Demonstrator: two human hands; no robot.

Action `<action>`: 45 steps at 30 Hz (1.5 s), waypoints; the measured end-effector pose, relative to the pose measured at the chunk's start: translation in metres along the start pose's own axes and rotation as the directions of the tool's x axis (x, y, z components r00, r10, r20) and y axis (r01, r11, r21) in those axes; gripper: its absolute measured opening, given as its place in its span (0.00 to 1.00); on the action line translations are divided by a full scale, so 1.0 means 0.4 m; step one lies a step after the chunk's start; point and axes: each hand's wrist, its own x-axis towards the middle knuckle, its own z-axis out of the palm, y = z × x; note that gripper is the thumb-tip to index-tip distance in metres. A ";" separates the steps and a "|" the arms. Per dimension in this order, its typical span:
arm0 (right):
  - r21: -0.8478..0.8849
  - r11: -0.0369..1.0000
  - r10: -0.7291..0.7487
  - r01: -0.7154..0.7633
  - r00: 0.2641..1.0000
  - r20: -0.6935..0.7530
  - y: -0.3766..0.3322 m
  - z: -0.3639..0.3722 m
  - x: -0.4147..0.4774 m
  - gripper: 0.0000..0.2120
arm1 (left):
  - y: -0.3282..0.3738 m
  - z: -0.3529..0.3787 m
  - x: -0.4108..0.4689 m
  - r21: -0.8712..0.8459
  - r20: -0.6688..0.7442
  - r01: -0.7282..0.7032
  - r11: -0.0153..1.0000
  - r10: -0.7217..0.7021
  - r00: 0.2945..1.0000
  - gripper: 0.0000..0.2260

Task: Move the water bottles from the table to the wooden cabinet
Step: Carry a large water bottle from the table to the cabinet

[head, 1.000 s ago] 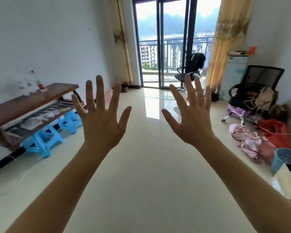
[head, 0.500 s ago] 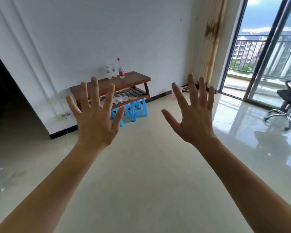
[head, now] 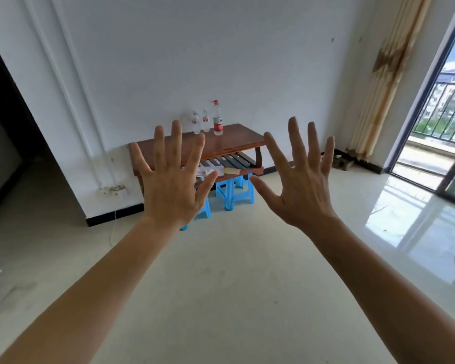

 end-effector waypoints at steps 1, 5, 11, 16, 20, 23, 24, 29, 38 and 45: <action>-0.006 1.000 0.016 -0.016 1.000 -0.006 0.024 0.045 0.036 0.38 | -0.009 0.046 0.050 -0.004 0.009 0.011 1.000 -0.011 1.000 0.34; -0.027 0.999 0.039 -0.039 0.999 0.006 0.105 0.204 0.124 0.39 | -0.019 0.199 0.172 -0.023 0.026 0.036 0.999 -0.036 0.999 0.34; 0.019 0.999 0.052 -0.051 0.998 -0.027 0.252 0.513 0.280 0.38 | -0.005 0.504 0.373 -0.004 0.049 0.042 0.999 -0.041 0.998 0.34; 0.058 0.996 0.068 -0.066 0.997 -0.041 0.419 0.794 0.449 0.37 | 0.022 0.751 0.603 0.034 0.067 0.077 0.996 -0.079 0.995 0.34; 0.117 0.991 0.061 -0.057 0.998 -0.026 0.525 0.968 0.628 0.38 | 0.016 0.900 0.774 0.056 0.077 0.110 0.992 -0.114 0.991 0.34; 0.163 0.986 0.030 -0.026 0.999 -0.019 0.587 1.108 0.768 0.38 | -0.008 1.018 0.883 0.076 0.085 0.163 0.984 -0.169 0.982 0.34; 0.170 0.985 0.030 -0.027 0.999 -0.012 0.594 1.140 0.794 0.38 | -0.015 1.045 0.903 0.077 0.088 0.181 0.980 -0.188 0.978 0.34; 0.204 0.979 -0.025 0.017 0.999 0.038 0.639 1.378 0.914 0.39 | -0.049 1.268 1.012 0.090 0.104 0.188 0.978 -0.197 0.975 0.33; 0.125 0.987 -0.113 0.101 0.990 0.087 0.691 1.902 1.156 0.39 | -0.188 1.780 1.220 0.036 0.128 0.152 0.988 -0.155 0.980 0.32; 0.101 0.994 -0.048 0.028 0.979 0.199 0.745 2.251 1.388 0.37 | -0.315 2.131 1.490 -0.036 0.247 0.198 0.979 -0.184 0.951 0.32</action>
